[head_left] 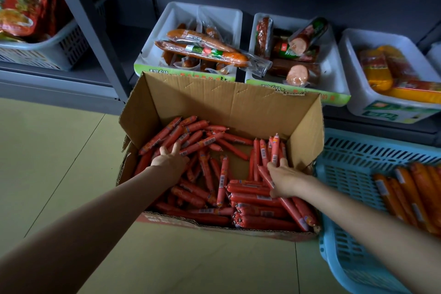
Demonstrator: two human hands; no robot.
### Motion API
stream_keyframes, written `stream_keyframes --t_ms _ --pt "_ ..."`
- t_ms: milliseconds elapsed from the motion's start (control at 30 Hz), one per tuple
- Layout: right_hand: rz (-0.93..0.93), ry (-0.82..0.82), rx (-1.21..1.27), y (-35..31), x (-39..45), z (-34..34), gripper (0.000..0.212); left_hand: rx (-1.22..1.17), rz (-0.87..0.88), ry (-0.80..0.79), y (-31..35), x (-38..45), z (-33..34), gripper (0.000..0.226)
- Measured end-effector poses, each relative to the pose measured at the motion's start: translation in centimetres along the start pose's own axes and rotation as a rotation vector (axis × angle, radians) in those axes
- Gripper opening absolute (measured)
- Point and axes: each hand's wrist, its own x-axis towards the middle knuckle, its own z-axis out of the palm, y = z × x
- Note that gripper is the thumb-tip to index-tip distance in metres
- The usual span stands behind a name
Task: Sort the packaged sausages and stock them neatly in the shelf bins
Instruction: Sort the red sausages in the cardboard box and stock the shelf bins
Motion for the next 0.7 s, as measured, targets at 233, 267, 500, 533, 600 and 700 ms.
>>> stream_keyframes --t_ms 233,267,500,533,600,700 --pt "-0.123 0.096 0.416 2.9 -1.2 0.1 0.063 -0.042 -0.041 -0.007 0.5 -0.9 -1.2 0.05" --pt "-0.171 0.089 0.473 3.1 -1.7 -0.1 0.064 -0.049 -0.057 -0.016 0.6 -1.2 -1.5 0.05" --pt "-0.594 -0.018 0.173 2.2 -4.6 -0.2 0.041 -0.053 -0.039 0.004 0.6 -2.0 -2.1 0.047" --pt "-0.6 -0.06 0.118 2.1 -4.5 0.0 0.045 -0.048 -0.038 -0.008 0.7 -2.2 -2.3 0.046" --pt "-0.589 -0.097 0.07 2.2 -4.3 0.2 0.058 -0.057 -0.035 -0.011 0.9 -2.6 -2.9 0.046" --pt "-0.533 -0.068 0.085 2.3 -4.3 -0.1 0.067 -0.059 -0.06 -0.037 0.9 -2.8 -3.4 0.048"
